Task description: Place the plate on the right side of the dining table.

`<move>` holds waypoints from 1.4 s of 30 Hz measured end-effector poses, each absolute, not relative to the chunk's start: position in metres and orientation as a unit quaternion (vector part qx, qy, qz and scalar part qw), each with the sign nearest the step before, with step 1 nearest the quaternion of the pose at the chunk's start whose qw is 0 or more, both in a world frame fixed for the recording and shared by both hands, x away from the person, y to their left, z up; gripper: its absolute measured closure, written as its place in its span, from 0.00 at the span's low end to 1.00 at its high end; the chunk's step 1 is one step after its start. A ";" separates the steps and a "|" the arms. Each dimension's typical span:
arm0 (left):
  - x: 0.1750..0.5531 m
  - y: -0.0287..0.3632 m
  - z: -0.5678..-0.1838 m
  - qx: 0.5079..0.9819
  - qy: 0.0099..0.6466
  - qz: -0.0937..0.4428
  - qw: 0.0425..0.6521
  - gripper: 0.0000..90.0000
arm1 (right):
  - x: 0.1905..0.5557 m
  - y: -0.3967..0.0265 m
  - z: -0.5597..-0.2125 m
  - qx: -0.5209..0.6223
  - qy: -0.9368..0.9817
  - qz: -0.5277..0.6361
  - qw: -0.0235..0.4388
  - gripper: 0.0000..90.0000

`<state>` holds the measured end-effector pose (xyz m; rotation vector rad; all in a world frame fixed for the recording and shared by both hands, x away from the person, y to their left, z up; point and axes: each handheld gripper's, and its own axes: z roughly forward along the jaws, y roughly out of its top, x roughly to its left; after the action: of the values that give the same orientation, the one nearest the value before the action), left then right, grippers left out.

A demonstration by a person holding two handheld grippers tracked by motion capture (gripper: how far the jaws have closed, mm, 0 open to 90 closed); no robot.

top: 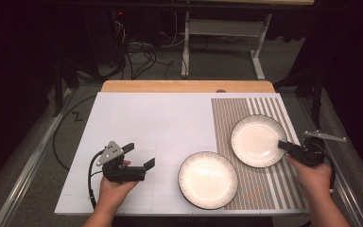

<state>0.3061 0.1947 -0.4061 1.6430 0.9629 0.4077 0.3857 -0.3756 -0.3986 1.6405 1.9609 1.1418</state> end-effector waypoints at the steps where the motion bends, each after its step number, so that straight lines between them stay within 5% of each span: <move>1: 0.306 0.195 -0.406 0.699 0.406 0.172 0.562 0.01 | 0.386 -0.376 -0.399 0.579 0.690 0.400 0.168 0.89; 26: 0.309 0.202 -0.408 0.690 0.417 0.173 0.566 0.02 | 0.397 -0.383 -0.411 0.612 0.675 0.385 0.144 0.87; 42: 0.307 0.202 -0.407 0.692 0.414 0.185 0.561 0.02 | 0.397 -0.383 -0.415 0.616 0.674 0.367 0.175 0.84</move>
<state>0.3073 0.2024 -0.4069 1.6314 0.9759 0.4361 0.3970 -0.3831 -0.4146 1.7468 1.9110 1.0406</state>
